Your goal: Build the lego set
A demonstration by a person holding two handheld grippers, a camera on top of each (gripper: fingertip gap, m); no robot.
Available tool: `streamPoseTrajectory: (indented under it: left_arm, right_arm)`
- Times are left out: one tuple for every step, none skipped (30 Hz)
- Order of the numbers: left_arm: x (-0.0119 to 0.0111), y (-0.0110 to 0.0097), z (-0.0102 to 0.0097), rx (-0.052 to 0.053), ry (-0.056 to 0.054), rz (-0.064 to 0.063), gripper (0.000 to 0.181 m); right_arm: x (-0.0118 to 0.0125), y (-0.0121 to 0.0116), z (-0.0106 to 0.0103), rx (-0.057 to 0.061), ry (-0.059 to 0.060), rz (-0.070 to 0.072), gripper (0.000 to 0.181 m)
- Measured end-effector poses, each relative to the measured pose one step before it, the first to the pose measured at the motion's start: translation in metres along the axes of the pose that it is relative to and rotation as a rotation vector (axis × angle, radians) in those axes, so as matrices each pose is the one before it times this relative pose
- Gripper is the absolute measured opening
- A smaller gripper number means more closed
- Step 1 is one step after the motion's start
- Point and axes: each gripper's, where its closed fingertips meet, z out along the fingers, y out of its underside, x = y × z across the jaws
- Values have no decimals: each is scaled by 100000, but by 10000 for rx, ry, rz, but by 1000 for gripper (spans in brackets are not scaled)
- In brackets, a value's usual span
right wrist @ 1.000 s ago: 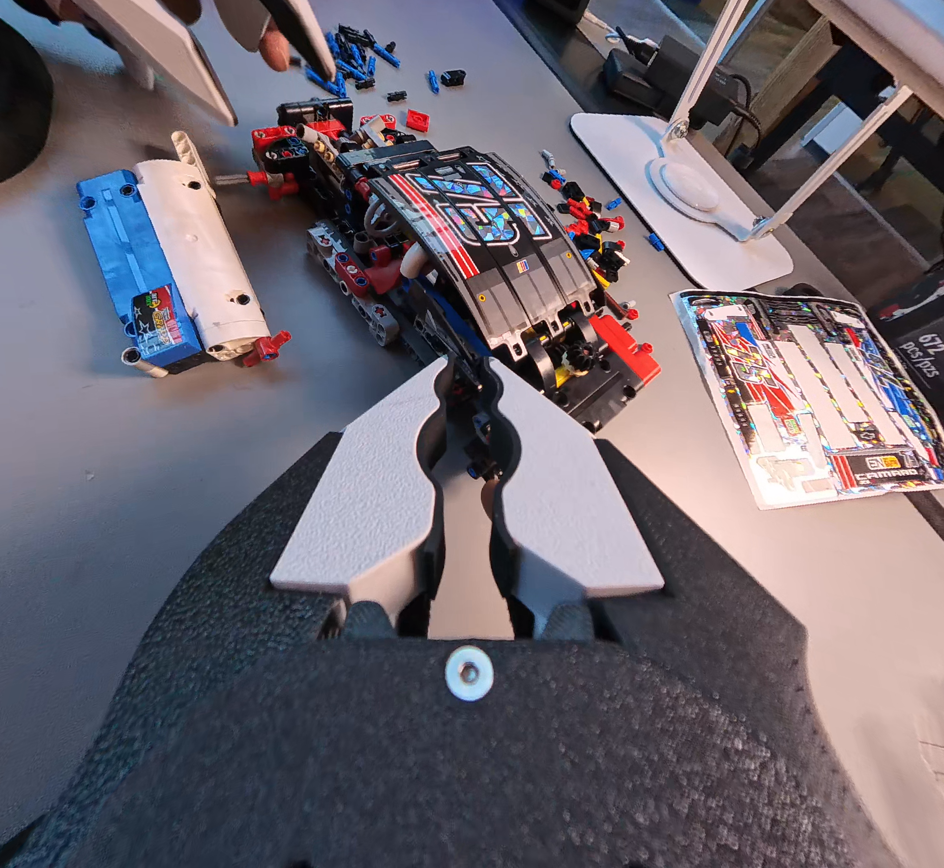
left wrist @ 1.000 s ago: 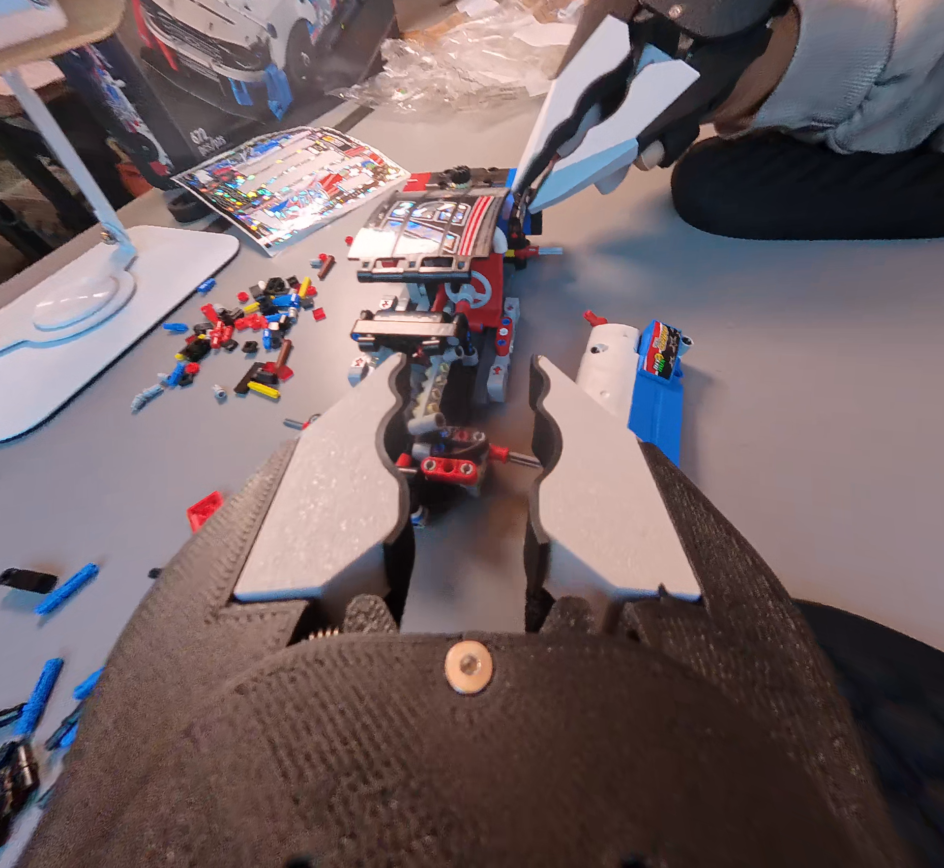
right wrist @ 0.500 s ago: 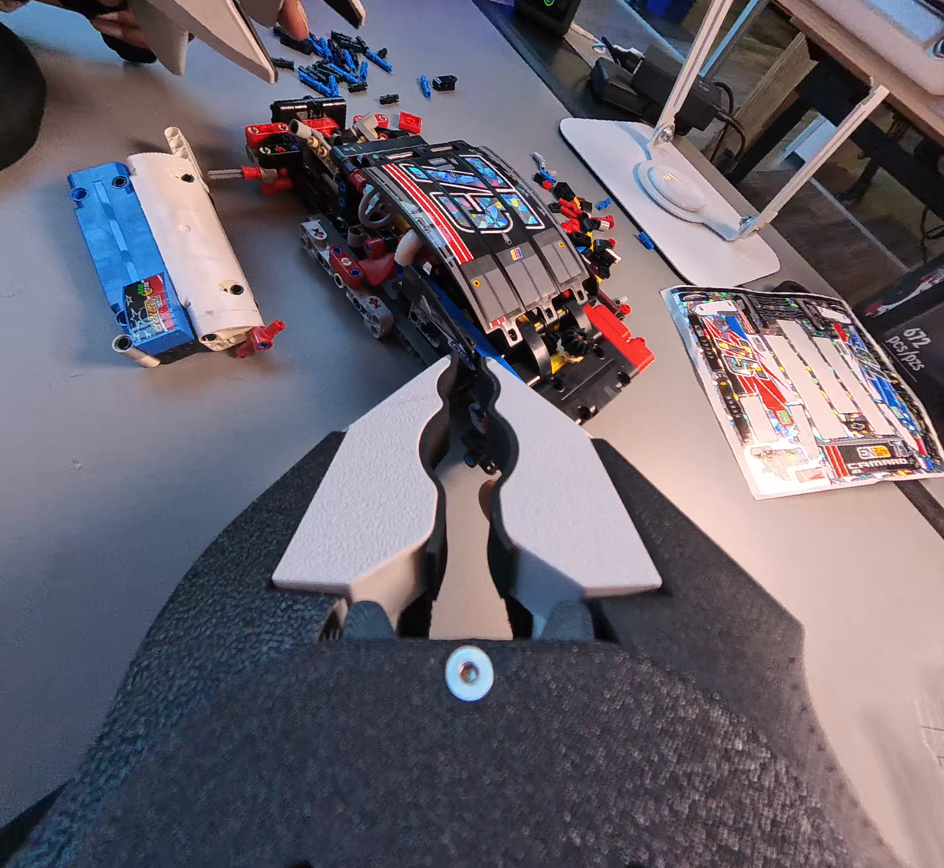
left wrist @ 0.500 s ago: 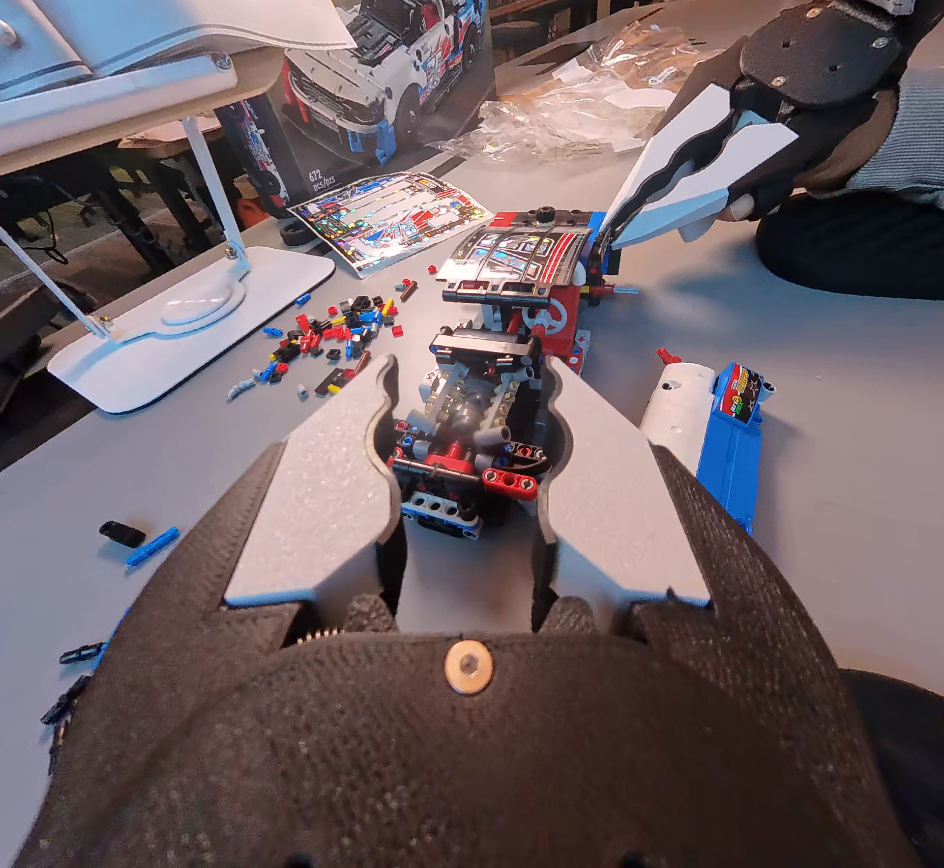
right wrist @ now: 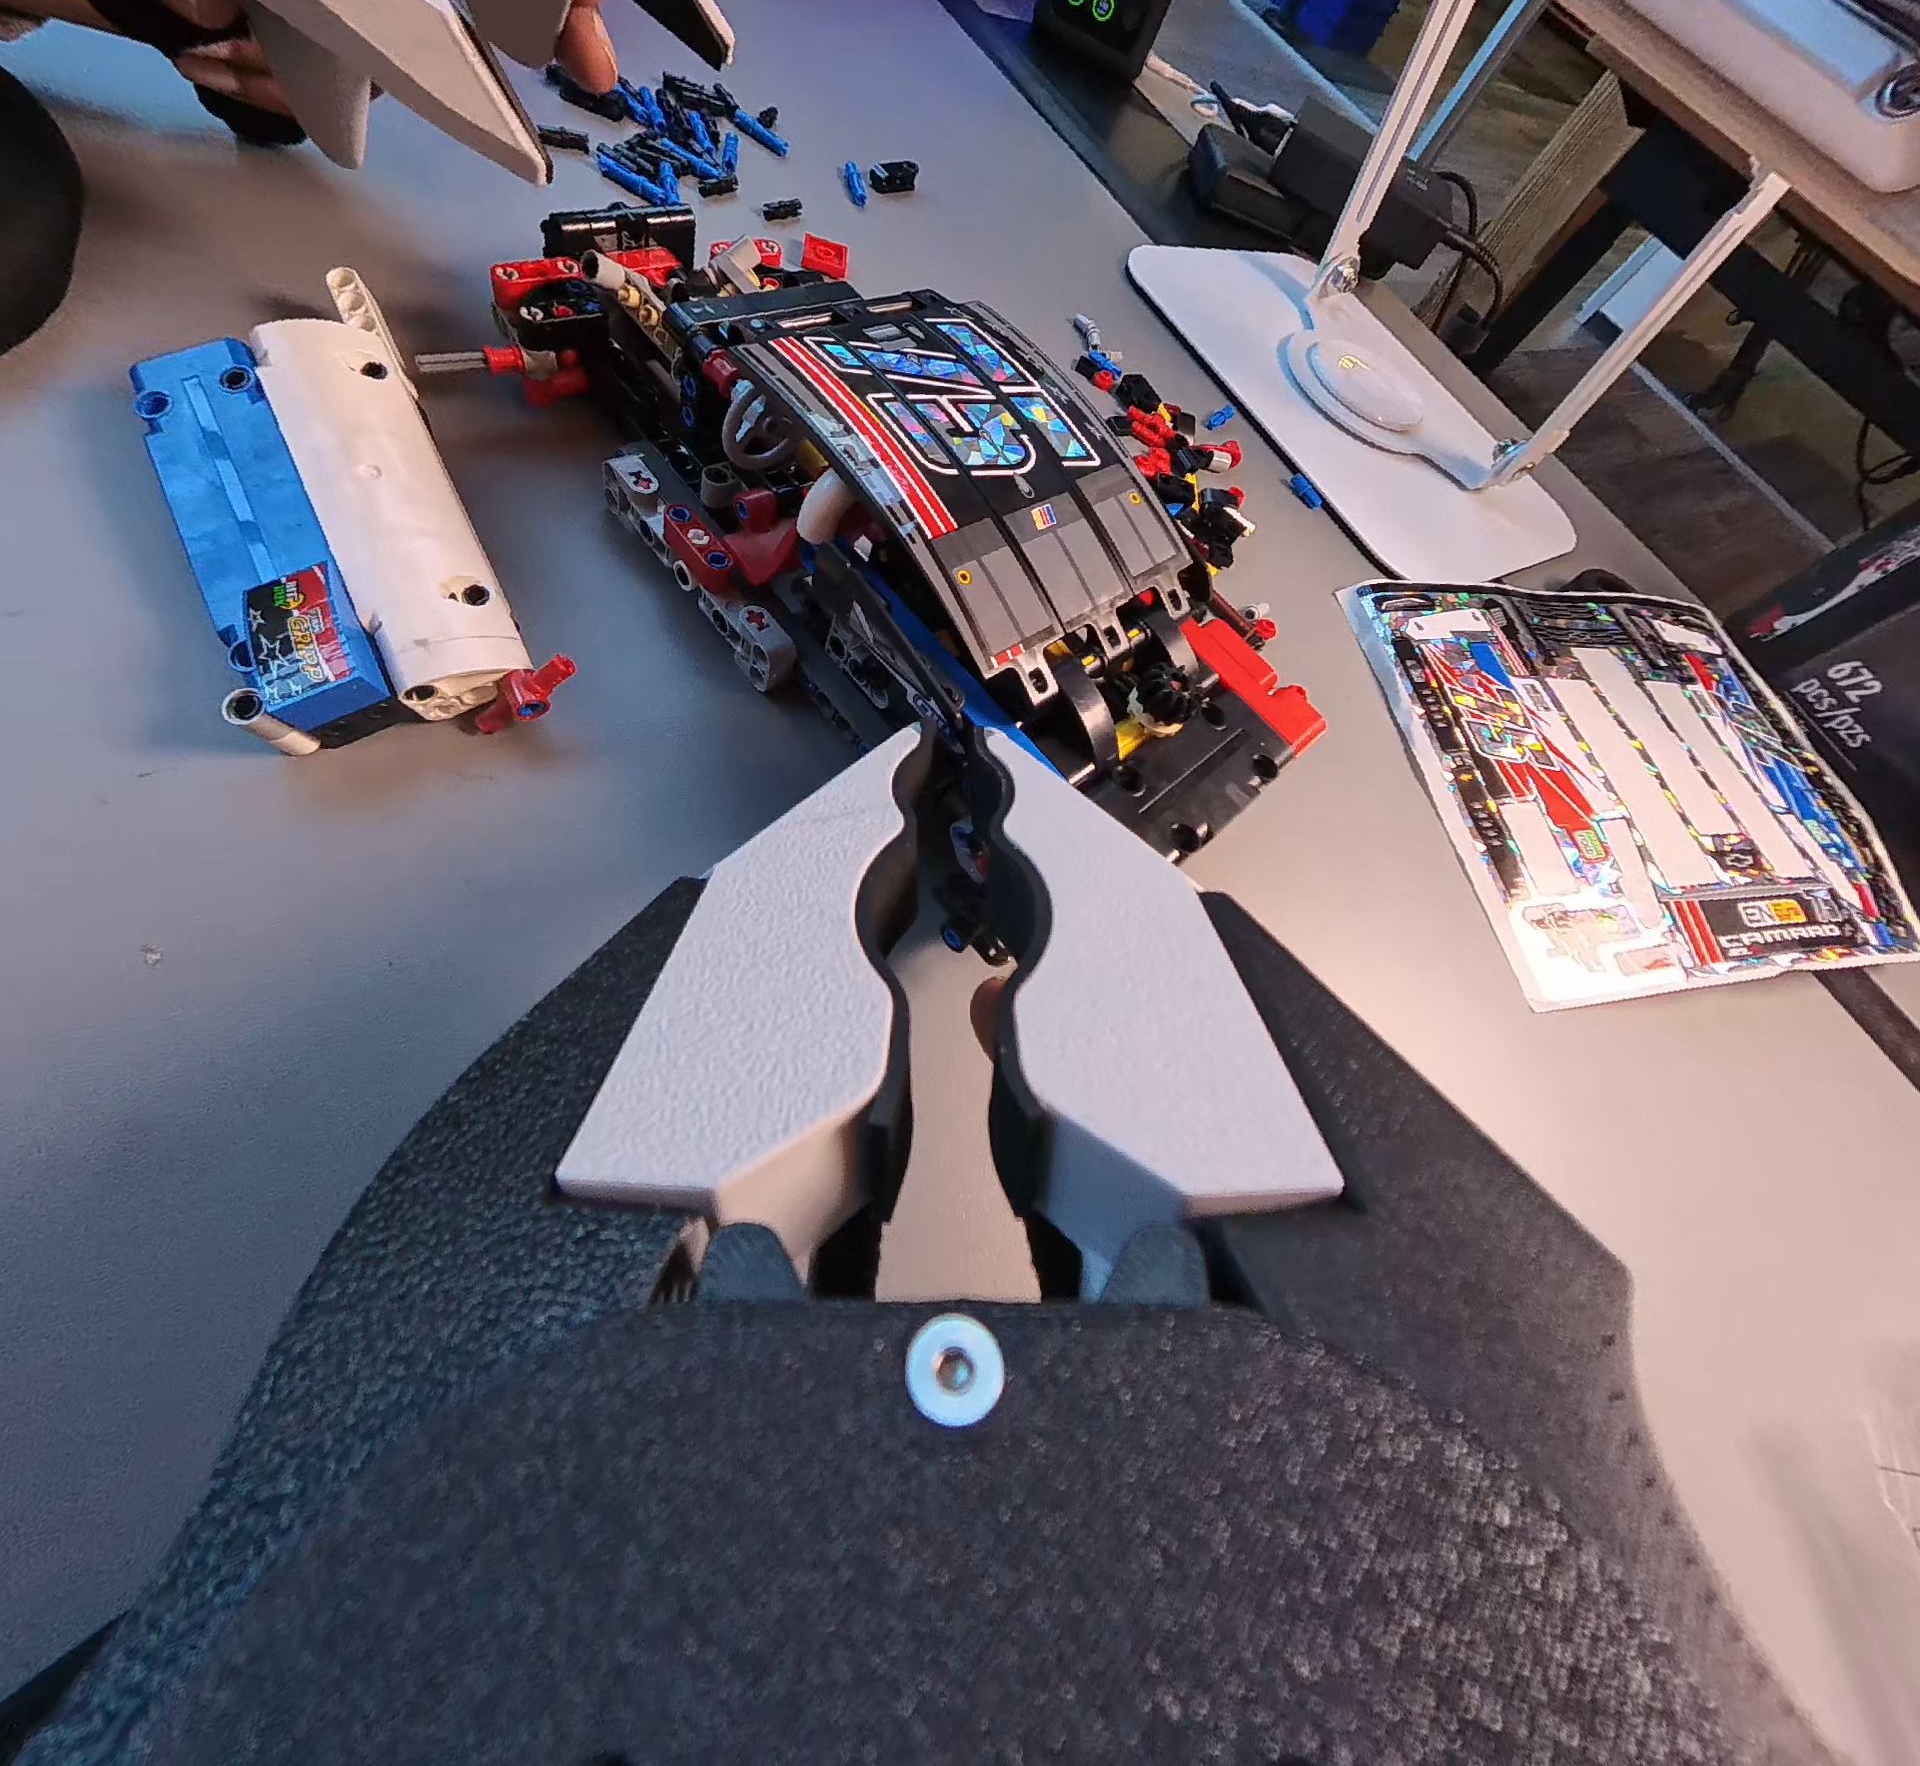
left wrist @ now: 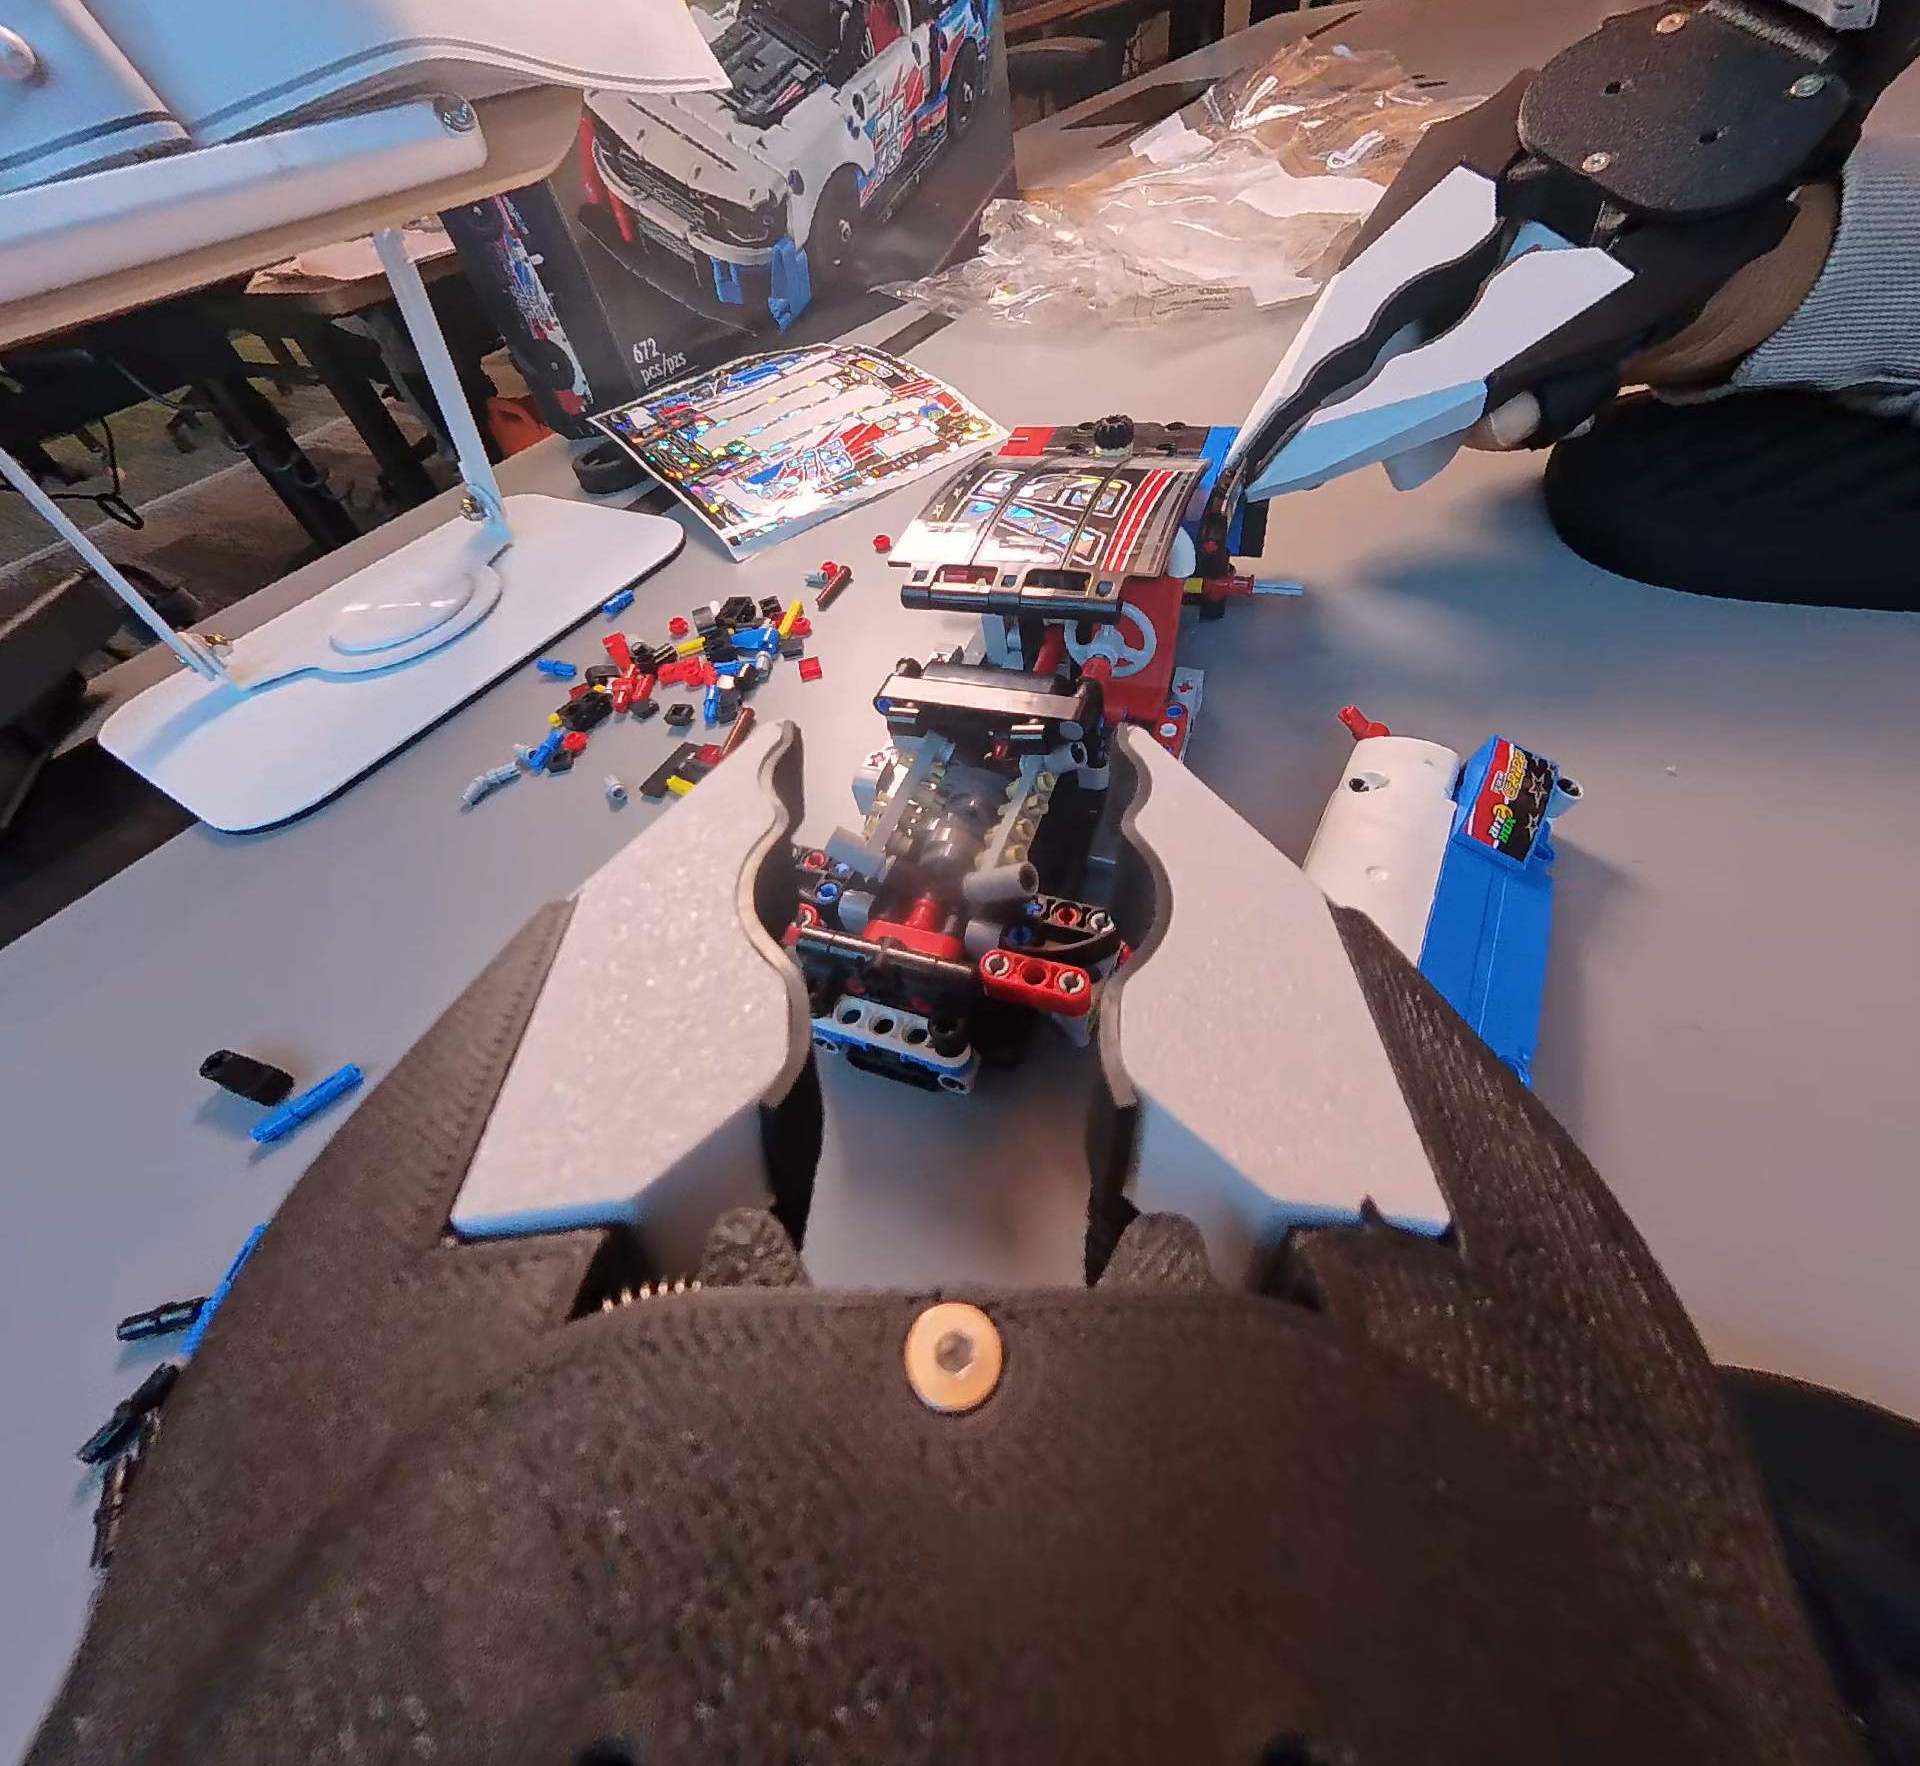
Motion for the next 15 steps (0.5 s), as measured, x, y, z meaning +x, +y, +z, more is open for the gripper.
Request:
streamPoseTrajectory:
  left_arm:
    - [12,30,17,-12,2,-1,57]
    - [-5,17,16,-8,-2,0,57]
    - [2,5,6,-5,1,-5,57]
    - [-5,0,8,0,0,-10,60]
    - [-22,-9,-13,4,-7,-10,60]
    - [-19,-5,1,6,-3,-8,57]
    - [-5,-3,0,3,0,-6,57]
    - [-2,-1,0,1,-4,-5,57]
    - [-16,2,-2,0,-6,-3,57]
    - [0,-3,1,2,0,1,57]
    - [14,-3,-6,2,3,4,57]
    - [0,-2,2,0,-5,5,57]
    - [3,-1,10,-2,-2,3,57]
    - [4,15,-1,-4,2,0,60]
    - [3,0,9,-3,-3,2,60]
  right_arm:
    - [0,3,0,7,5,3,3]
    - [1,-8,4,6,4,7,3]
    - [2,-1,-7,4,4,1,3]
    - [-2,4,7,3,2,2,3]
    - [3,-15,-1,4,2,5,3]
    - [-5,4,6,3,0,3,3]
    - [-6,-10,4,4,3,2,3]
    - [2,-3,2,2,2,2,3]
    - [3,0,0,0,3,0,3]
    - [4,1,-8,2,4,-1,3]
    - [-10,-4,1,0,0,2,3]
    - [8,4,-1,0,0,1,3]
    - [-3,-1,0,1,0,3,3]
    - [-4,0,0,0,-1,5,3]
    - [-2,-2,1,1,1,4,3]
